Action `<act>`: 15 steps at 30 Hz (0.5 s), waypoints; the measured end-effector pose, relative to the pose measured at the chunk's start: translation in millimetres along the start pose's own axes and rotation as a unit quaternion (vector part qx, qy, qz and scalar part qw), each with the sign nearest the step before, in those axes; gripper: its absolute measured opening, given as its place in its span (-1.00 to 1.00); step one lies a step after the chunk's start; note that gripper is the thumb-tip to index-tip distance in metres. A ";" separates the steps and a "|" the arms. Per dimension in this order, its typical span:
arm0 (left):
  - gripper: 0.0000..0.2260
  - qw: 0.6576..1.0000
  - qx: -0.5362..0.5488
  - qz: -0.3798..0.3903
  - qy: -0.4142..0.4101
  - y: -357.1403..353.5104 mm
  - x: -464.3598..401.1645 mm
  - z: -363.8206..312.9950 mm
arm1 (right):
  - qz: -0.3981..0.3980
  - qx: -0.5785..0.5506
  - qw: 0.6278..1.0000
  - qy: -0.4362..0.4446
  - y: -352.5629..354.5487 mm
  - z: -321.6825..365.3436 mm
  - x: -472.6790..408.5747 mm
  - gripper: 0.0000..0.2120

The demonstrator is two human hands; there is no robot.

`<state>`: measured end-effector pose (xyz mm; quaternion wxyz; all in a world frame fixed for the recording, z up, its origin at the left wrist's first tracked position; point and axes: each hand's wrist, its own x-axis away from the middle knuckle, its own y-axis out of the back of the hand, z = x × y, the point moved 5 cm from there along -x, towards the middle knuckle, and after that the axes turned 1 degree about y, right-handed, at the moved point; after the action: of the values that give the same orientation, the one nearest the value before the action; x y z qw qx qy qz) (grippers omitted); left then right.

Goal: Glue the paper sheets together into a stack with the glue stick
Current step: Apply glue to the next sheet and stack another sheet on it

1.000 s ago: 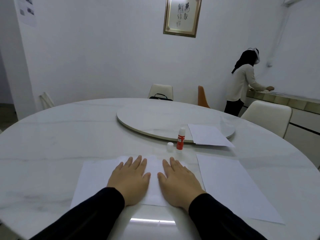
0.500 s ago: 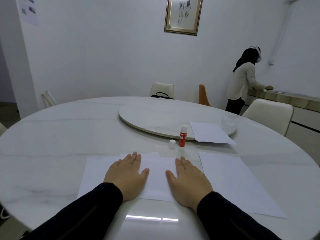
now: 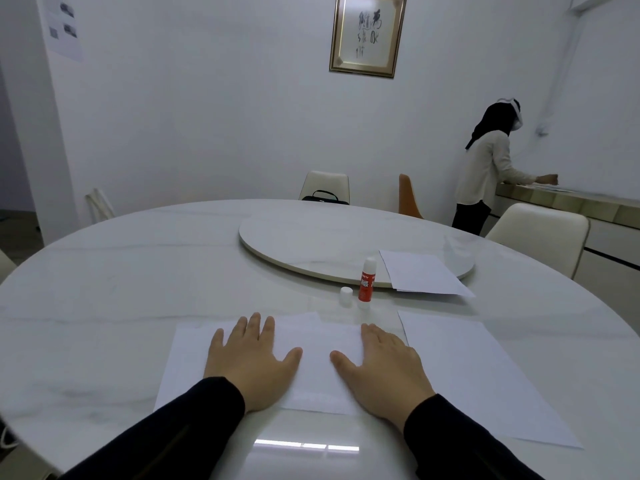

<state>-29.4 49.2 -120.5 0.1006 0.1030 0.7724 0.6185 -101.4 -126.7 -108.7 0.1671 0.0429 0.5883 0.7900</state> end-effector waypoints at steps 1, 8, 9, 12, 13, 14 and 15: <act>-0.30 1.000 0.005 -0.003 0.000 0.3 0.1 0.5 | -0.017 -0.020 1.000 -0.003 4.0 1.0 -0.6 -0.28; -0.27 0.999 0.027 -0.035 0.012 1.2 1.4 1.3 | -0.100 -0.339 0.934 -0.054 23.5 -3.9 -4.2 -0.32; -0.26 0.999 0.031 -0.040 0.016 1.2 0.8 2.1 | -0.113 -0.364 0.922 -0.064 26.6 -7.0 -5.3 -0.31; -0.25 0.997 0.064 -0.047 0.026 2.7 -1.2 4.6 | -0.121 -0.406 0.898 -0.117 30.3 -19.4 -5.3 -0.26; -0.27 0.994 0.087 -0.054 0.031 5.1 -2.1 5.9 | -0.113 -0.420 0.891 -0.130 29.1 -23.0 -4.8 -0.36; -0.31 0.990 0.118 -0.067 0.038 8.9 -3.2 7.8 | -0.102 -0.437 0.884 -0.131 28.8 -24.5 -3.9 -0.54; -0.35 0.983 0.156 -0.084 0.049 13.4 -3.8 10.6 | -0.092 -0.448 0.880 -0.125 28.4 -24.5 -3.0 -0.74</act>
<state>-22.2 60.9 -109.6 0.0964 0.0216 0.8695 0.4839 -111.2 -157.2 -88.9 0.3124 0.0073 0.1467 0.9385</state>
